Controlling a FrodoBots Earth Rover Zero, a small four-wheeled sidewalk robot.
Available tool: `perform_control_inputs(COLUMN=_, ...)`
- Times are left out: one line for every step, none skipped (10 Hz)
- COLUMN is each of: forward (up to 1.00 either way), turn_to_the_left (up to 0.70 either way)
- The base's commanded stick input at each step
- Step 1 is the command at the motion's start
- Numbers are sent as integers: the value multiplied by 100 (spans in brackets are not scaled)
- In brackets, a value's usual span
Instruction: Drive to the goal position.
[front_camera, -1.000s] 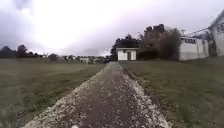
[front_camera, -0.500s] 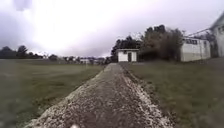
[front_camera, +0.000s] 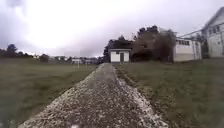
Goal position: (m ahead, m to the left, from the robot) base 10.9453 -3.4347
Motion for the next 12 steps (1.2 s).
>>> perform_control_inputs(forward=70, turn_to_the_left=0)
perform_control_inputs(forward=70, turn_to_the_left=0)
perform_control_inputs(forward=70, turn_to_the_left=0)
perform_control_inputs(forward=70, turn_to_the_left=0)
perform_control_inputs(forward=70, turn_to_the_left=0)
perform_control_inputs(forward=70, turn_to_the_left=0)
perform_control_inputs(forward=70, turn_to_the_left=0)
perform_control_inputs(forward=70, turn_to_the_left=0)
perform_control_inputs(forward=70, turn_to_the_left=0)
perform_control_inputs(forward=70, turn_to_the_left=0)
perform_control_inputs(forward=70, turn_to_the_left=0)
perform_control_inputs(forward=70, turn_to_the_left=0)
